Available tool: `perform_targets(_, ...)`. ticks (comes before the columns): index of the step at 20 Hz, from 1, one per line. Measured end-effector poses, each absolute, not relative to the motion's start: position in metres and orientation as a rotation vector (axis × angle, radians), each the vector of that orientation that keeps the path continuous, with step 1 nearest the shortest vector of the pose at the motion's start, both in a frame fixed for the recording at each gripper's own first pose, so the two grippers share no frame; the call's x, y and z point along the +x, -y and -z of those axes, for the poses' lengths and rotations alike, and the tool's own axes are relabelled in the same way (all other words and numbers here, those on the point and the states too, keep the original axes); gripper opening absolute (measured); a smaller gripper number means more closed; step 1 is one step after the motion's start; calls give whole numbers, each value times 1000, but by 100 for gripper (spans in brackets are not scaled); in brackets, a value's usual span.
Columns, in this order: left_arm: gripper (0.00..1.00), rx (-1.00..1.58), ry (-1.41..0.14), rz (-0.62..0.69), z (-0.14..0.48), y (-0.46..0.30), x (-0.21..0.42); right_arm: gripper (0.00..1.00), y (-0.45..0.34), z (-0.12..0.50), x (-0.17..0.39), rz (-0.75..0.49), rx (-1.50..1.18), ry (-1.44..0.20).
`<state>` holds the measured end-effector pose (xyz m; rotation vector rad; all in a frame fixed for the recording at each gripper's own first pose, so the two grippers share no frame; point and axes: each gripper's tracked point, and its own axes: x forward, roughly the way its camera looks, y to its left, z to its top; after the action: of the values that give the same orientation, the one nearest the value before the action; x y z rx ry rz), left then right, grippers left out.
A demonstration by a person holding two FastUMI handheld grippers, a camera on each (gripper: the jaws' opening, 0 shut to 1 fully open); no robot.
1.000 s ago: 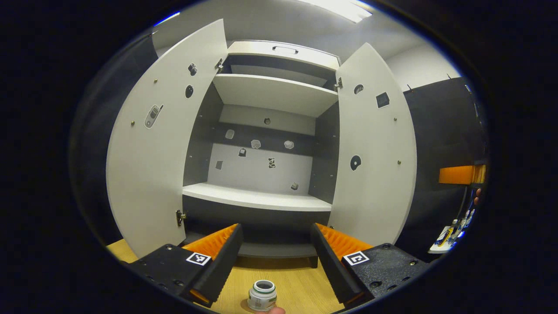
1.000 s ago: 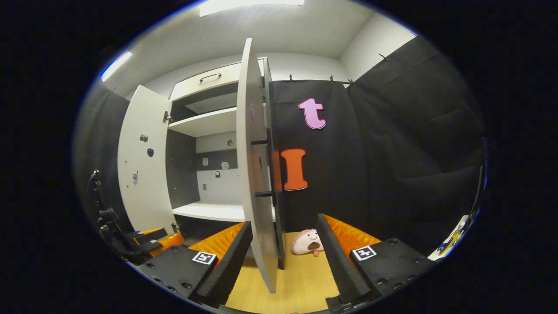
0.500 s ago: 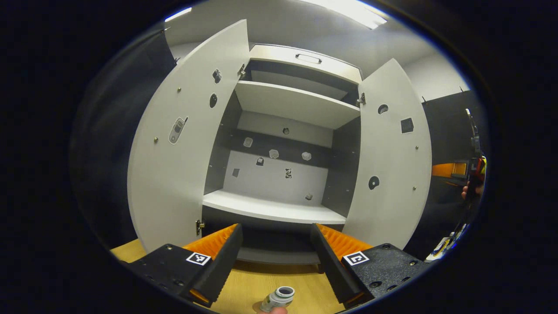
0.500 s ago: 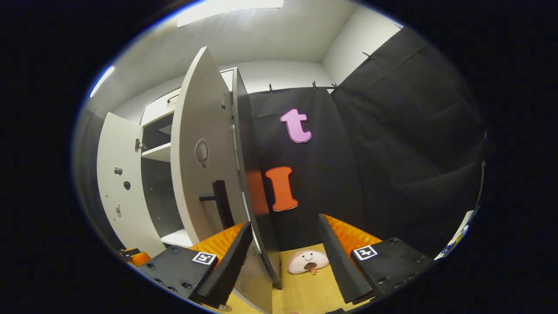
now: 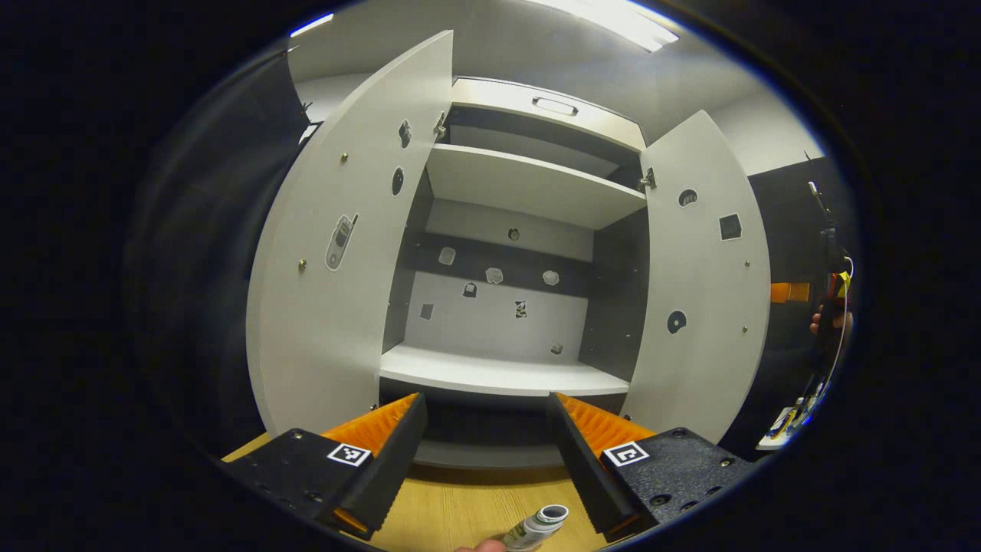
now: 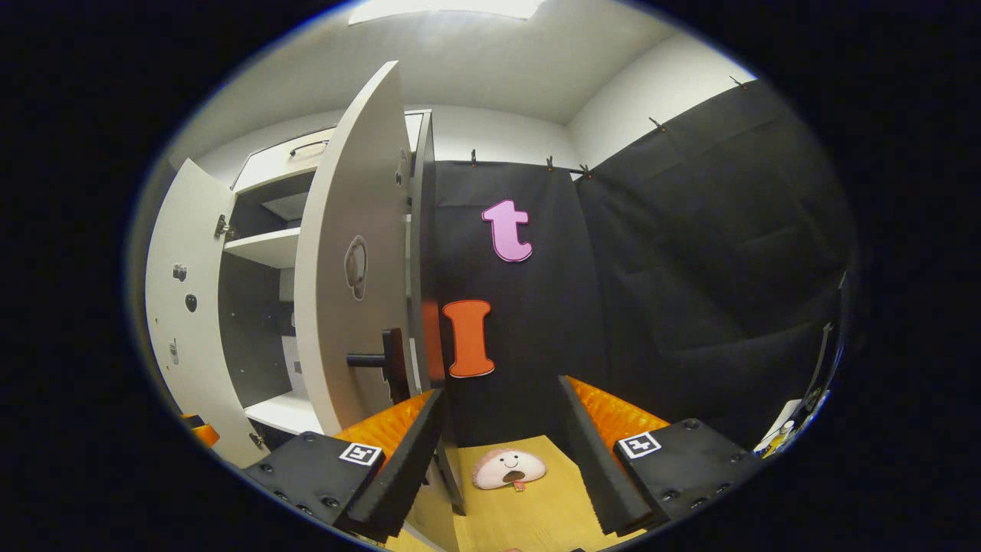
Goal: Grasp the bottle in the cabinet with the left hand and place it on the coaster, then close the right door with the right hand and the left door with the left hand.
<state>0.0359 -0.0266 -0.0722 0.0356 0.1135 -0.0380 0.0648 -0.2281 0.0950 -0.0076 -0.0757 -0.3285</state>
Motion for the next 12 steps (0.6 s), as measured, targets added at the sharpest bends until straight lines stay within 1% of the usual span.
perform_targets(4, 95, 28, -77, 93, 65, 31, 50, 96, 214, -95, 62, 350, -29, 85)
perform_targets(8, 95, -5, -77, 140, 70, 39, 57, 96, 184, -93, 66, 303, -28, 75)
perform_targets(12, 95, -11, -83, 142, 74, 31, 63, 96, 149, -91, 73, 239, -53, 63)
